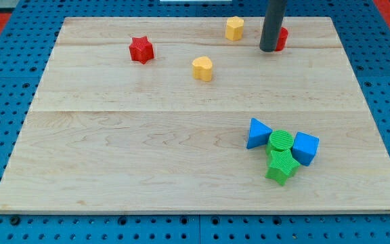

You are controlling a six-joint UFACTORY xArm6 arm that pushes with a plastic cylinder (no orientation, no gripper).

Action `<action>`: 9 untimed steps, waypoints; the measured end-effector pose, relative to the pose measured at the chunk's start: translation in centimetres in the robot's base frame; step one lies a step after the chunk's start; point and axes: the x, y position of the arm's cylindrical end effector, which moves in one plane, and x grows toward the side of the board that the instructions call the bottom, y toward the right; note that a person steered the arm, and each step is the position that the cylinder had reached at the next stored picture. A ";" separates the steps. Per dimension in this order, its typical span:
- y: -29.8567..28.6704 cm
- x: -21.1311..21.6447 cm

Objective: Move the red circle towards the top right of the board

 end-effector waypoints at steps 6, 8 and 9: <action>5.1 -3.3; 0.7 3.5; 0.2 0.5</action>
